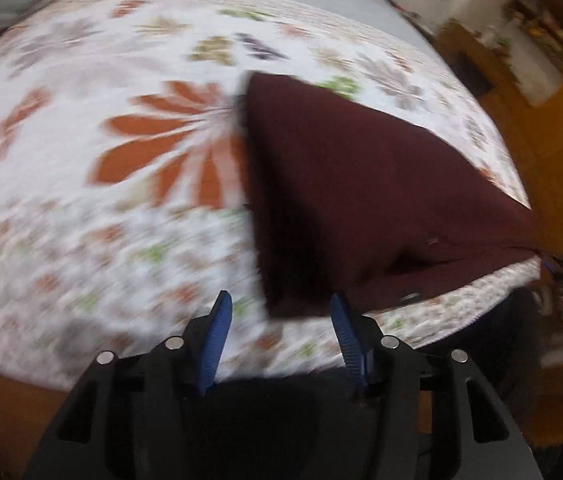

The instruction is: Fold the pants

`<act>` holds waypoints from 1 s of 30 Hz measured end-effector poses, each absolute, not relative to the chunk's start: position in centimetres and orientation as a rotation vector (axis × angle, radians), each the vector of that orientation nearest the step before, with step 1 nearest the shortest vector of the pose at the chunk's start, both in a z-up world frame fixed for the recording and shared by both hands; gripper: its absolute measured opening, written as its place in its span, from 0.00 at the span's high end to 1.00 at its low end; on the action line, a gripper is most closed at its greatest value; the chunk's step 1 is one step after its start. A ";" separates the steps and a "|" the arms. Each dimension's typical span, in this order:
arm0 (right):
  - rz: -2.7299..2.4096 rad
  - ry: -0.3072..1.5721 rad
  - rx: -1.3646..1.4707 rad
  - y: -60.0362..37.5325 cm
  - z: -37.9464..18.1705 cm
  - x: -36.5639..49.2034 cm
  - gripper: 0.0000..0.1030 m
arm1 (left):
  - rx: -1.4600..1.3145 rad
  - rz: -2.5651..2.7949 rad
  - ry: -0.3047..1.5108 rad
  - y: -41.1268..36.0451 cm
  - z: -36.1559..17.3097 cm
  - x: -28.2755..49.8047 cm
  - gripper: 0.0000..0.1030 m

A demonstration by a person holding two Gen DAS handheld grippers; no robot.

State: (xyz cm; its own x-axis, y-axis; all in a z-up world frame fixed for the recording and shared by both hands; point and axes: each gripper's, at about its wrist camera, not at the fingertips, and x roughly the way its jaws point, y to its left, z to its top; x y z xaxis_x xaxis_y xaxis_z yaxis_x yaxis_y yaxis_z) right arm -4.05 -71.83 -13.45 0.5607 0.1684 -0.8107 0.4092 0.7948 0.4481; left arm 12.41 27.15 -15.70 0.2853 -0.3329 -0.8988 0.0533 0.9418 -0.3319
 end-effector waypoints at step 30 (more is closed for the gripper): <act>-0.105 0.809 1.150 -69.8 -17.2 4.9 0.70 | -0.692 -0.066 0.946 20.5 -16.7 14.4 0.78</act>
State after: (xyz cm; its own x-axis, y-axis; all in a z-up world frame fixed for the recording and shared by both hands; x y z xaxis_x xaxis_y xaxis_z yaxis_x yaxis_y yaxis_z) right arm 4.89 -69.75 -17.19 0.7189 0.3198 -0.6171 0.4664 0.4364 0.7695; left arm 14.41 20.51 -16.75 0.5995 -0.3432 -0.7230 -0.2401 0.7846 -0.5716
